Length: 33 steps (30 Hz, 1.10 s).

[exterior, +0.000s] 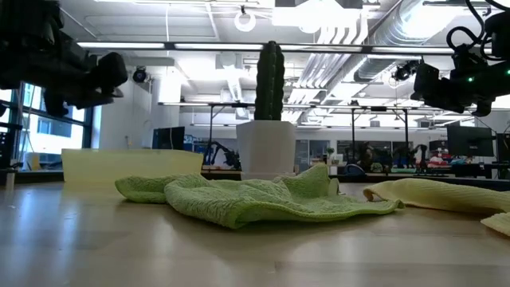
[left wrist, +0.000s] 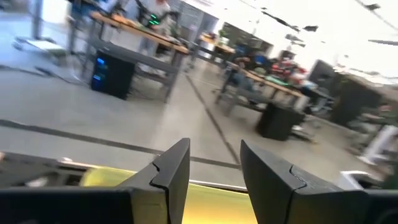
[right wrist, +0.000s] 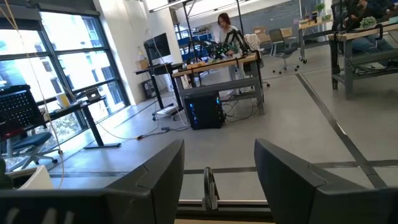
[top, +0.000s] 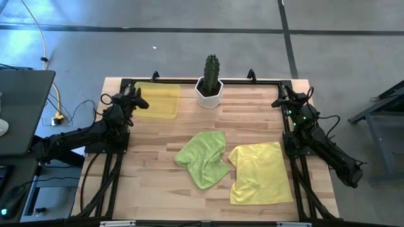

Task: Roll microfiber towels into tight, uniform cylinder then place into a basket
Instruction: Fold the green microfiber towel

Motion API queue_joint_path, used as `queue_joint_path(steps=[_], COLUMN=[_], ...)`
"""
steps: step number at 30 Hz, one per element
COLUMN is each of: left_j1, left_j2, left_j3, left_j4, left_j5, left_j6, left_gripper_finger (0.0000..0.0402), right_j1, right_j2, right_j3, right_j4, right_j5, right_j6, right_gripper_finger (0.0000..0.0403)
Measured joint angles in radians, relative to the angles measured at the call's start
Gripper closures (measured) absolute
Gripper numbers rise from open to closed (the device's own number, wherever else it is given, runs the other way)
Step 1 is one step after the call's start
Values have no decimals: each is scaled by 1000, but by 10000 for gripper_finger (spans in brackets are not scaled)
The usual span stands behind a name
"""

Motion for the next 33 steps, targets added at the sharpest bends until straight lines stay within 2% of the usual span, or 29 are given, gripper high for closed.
queue_joint_path(steps=[15, 20, 25, 28, 33], left_j1=[0, 0, -1, -19, -75], left_j2=[0, 0, 0, 0, 0], left_j3=[0, 0, 0, 0, 0], left_j4=[10, 45, 171, 296, 506], left_j5=[408, 618, 835, 888, 902], left_j6=[-370, -377, -357, -335, -246], left_gripper_finger=[271, 271, 271, 271, 271], right_j1=[0, 0, 0, 0, 0], right_j2=[0, 0, 0, 0, 0], right_j3=[0, 0, 0, 0, 0], right_j4=[0, 0, 0, 0, 0], right_j5=[0, 0, 0, 0, 0], right_j6=[0, 0, 0, 0, 0], right_gripper_finger=[214, 214, 214, 214, 214])
